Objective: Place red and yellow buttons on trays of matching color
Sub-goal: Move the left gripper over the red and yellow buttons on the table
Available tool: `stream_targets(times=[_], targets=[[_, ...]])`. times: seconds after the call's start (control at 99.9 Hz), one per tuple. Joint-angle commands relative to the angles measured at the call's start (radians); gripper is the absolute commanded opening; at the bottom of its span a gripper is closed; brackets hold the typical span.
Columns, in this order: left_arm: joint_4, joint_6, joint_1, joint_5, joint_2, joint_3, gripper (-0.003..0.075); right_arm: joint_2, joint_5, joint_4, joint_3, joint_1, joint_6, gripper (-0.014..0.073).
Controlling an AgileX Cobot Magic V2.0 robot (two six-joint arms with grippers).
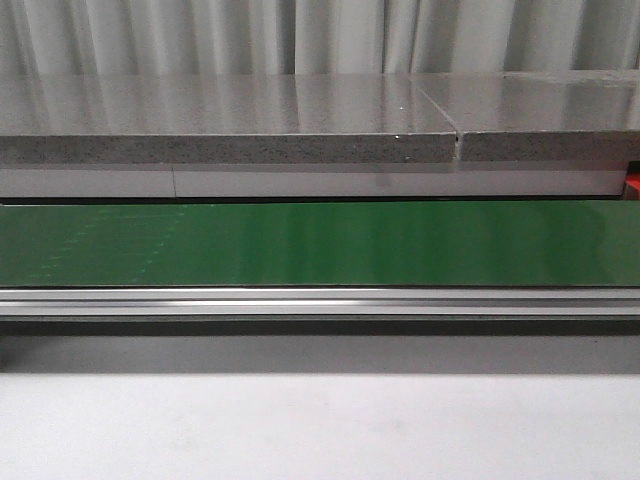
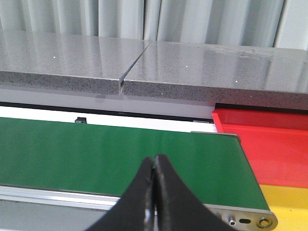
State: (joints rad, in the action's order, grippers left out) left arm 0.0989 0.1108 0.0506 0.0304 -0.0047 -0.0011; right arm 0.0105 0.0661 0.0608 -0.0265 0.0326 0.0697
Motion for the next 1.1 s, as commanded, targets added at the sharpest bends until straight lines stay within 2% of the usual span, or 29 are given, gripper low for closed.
stream_targets(times=[0.0,0.31,0.491,0.751,0.941,1.011,1.091], targets=[[-0.002,0.006,0.008,-0.080,-0.030,0.047,-0.0019,0.019,-0.082,-0.007,0.014,0.002,0.006,-0.0067],[-0.002,0.006,0.008,-0.101,-0.030,0.036,-0.0019,0.019,-0.082,-0.007,0.014,0.002,0.006,-0.0067],[-0.002,0.006,0.008,-0.065,-0.021,-0.040,-0.0019,0.019,-0.082,-0.007,0.014,0.002,0.006,-0.0067],[-0.011,0.006,0.008,0.268,0.133,-0.343,-0.0019,0.019,-0.082,-0.007,0.014,0.002,0.006,-0.0067],[-0.011,0.006,0.008,0.583,0.315,-0.607,-0.0019,0.019,-0.082,-0.007,0.014,0.002,0.006,-0.0067],[-0.011,0.006,0.008,0.663,0.377,-0.680,-0.0019,0.019,-0.082,-0.007,0.014,0.002,0.006,-0.0067],[-0.011,0.006,0.008,0.692,0.430,-0.733,-0.0019,0.019,-0.082,-0.007,0.014,0.002,0.006,-0.0067]])
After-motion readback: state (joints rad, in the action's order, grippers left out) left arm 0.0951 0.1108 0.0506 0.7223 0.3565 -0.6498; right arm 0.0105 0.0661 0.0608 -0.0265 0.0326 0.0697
